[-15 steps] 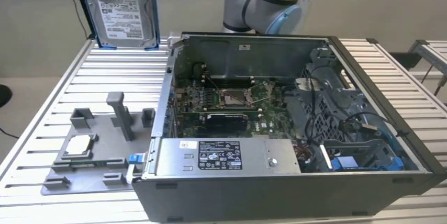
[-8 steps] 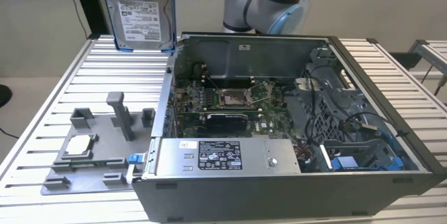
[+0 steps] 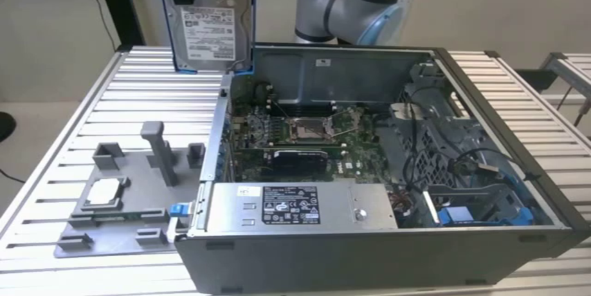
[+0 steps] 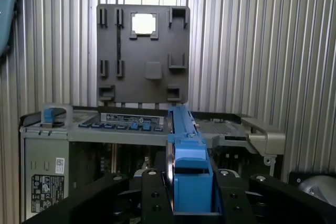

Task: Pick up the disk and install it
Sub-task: 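Pick up the disk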

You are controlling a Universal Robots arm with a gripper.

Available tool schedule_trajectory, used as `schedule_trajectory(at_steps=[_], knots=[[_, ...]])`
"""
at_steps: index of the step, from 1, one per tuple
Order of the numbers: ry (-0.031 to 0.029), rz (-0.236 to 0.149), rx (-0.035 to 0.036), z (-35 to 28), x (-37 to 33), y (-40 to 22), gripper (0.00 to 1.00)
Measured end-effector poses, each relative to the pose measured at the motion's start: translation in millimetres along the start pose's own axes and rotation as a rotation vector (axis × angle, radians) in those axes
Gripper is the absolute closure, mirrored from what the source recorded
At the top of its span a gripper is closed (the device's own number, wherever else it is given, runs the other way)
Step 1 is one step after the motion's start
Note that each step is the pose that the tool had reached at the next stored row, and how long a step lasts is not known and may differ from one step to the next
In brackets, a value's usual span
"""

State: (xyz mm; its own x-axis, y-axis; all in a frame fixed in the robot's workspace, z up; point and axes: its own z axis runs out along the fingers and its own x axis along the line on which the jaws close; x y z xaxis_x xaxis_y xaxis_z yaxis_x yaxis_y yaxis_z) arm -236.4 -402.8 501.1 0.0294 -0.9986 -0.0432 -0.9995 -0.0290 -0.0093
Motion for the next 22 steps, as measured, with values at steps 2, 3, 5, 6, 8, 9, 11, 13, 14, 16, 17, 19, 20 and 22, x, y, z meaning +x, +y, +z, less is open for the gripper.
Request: schedule_trajectory(at_steps=[2, 3, 5, 6, 8, 9, 11, 13, 14, 16, 17, 19, 20, 22], knots=[[0.0001, 0.000, 0.0000, 0.2, 3.5, -4.5, 1.00], [0.0000, 0.000, 0.0001, 0.5, 5.5, -7.2, 1.00], [0.0000, 0.000, 0.0000, 0.9, 9.5, -12.9, 1.00], [0.0000, 0.000, 0.0000, 1.0, 11.5, -15.5, 1.00], [0.0001, 0.000, 0.0000, 1.3, 15.2, -20.4, 1.00], [0.0001, 0.000, 0.0000, 1.4, 17.0, -22.7, 1.00], [0.0001, 0.000, 0.0000, 1.6, 20.6, -27.4, 1.00], [0.0001, 0.000, 0.0000, 1.9, 24.3, -32.1, 1.00], [0.0001, 0.000, 0.0000, 2.0, 26.0, -34.4, 1.00], [0.0000, 0.000, 0.0001, 2.4, 29.6, -39.8, 1.00], [0.0001, 0.000, -0.0001, 2.5, 31.3, -42.9, 1.00], [0.0002, 0.000, -0.0001, 3.0, 34.9, -49.6, 1.00], [0.0002, 0.000, -0.0001, 3.3, 36.8, -53.2, 1.00], [0.0001, 0.000, 0.0000, 3.8, 40.2, -59.5, 1.00]])
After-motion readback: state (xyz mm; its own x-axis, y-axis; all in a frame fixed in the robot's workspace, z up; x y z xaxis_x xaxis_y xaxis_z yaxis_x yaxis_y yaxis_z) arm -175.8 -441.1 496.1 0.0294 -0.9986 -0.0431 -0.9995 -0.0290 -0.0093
